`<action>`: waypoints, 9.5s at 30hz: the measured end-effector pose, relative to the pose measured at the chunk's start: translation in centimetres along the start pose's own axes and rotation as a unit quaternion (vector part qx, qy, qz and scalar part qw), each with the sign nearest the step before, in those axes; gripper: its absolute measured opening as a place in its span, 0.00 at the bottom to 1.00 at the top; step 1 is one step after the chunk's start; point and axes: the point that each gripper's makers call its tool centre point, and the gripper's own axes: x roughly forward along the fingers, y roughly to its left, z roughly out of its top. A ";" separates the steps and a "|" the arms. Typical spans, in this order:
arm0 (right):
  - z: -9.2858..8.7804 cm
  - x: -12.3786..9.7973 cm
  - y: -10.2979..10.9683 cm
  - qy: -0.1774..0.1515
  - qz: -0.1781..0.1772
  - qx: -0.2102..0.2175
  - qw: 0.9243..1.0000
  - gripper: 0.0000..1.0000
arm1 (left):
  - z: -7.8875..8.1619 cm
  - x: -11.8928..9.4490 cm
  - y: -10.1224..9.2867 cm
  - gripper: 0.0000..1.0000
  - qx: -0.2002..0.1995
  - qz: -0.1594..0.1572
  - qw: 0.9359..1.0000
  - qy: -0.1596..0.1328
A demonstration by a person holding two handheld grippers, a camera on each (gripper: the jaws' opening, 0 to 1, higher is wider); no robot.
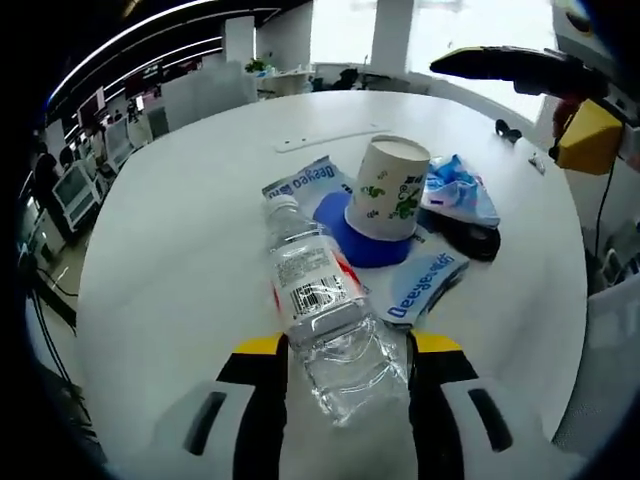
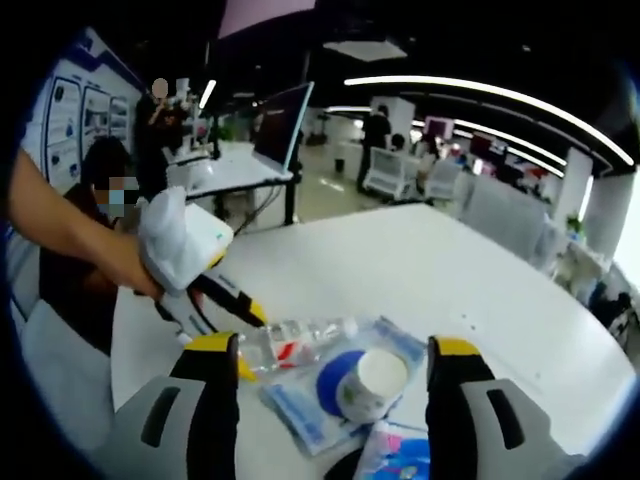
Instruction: Arrange the tabletop items into an orderly group along one side of the table until the central work area is clear of visible clutter.
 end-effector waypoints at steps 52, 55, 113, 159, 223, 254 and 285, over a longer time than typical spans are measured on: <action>-1.3 1.0 -1.0 0.026 0.003 0.021 0.999 0.57 | 3.0 4.2 3.6 0.45 -0.082 0.064 0.994 0.023; -1.5 1.0 -1.2 0.029 0.003 0.023 0.999 0.57 | 3.0 4.4 4.0 0.44 -0.093 0.066 0.993 0.026; 0.4 -0.9 -0.4 0.019 -0.007 0.007 1.000 0.56 | 5.8 -0.4 1.8 0.39 -0.029 0.054 0.989 -0.134; 3.5 -2.6 2.8 0.001 -0.003 -0.038 0.999 0.56 | 2.7 -5.5 -1.1 0.40 -0.002 0.079 0.968 -0.239; 4.0 -0.6 9.1 -0.003 0.060 -0.038 0.997 0.52 | -0.5 -7.9 -2.2 0.42 -0.005 0.042 0.965 -0.259; 4.7 1.4 12.0 0.003 0.111 -0.050 0.993 0.31 | -3.2 -8.3 -1.2 0.38 0.000 0.035 0.975 -0.219; 3.5 3.2 14.0 0.027 0.160 -0.061 0.985 0.20 | -2.4 -7.2 -2.1 0.38 0.046 -0.028 0.981 -0.186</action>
